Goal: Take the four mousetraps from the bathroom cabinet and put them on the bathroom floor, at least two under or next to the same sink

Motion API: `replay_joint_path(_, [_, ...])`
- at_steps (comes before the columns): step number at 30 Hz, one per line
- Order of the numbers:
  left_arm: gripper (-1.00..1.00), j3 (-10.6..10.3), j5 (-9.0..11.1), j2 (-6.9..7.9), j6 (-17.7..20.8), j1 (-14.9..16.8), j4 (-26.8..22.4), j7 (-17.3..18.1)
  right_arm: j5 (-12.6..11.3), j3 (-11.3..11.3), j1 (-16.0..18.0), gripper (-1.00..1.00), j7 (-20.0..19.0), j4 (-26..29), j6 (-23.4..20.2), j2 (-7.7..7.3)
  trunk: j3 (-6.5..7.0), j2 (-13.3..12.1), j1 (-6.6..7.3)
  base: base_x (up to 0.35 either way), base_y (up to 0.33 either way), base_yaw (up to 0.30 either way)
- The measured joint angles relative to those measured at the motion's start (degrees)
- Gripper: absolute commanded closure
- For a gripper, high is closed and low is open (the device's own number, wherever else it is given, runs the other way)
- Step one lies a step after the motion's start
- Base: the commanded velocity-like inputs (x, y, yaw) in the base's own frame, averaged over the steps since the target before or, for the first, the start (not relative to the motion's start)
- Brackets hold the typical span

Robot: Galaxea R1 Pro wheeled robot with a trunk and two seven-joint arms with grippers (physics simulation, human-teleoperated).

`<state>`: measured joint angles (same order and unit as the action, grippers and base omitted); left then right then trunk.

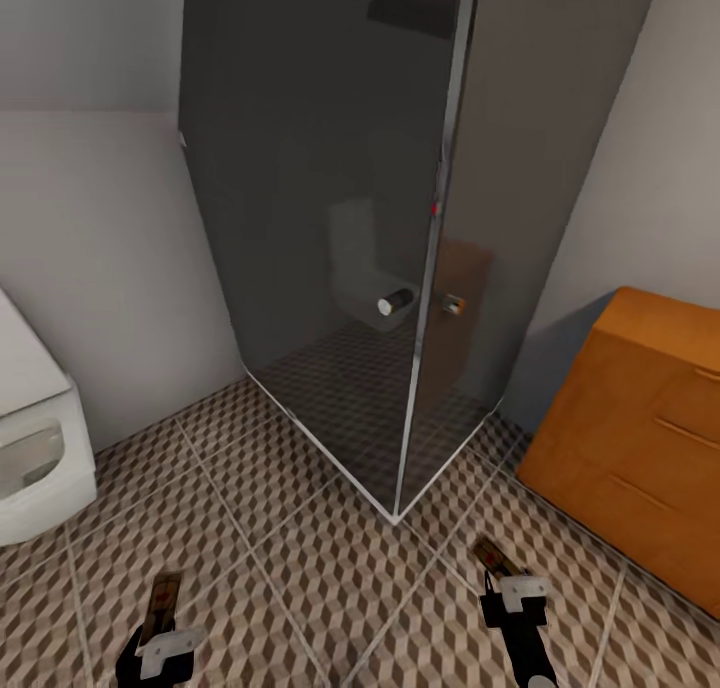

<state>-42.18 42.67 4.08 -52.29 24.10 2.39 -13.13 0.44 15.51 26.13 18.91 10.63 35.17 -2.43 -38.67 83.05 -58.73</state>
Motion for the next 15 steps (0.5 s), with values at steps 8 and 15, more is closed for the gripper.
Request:
replay_joint_path(8, [1.0,0.0,0.0,0.0,0.0,0.0,0.0,0.0,0.0,0.1,0.0,1.0,0.0,0.0,0.0,0.0,0.0,0.0,0.0,0.0,0.0,0.26])
replay_joint_path(15, [1.0,0.0,0.0,0.0,0.0,0.0,0.0,0.0,0.0,0.5,0.0,1.0,0.0,0.0,0.0,0.0,0.0,0.0,0.0,0.0,0.0,0.26])
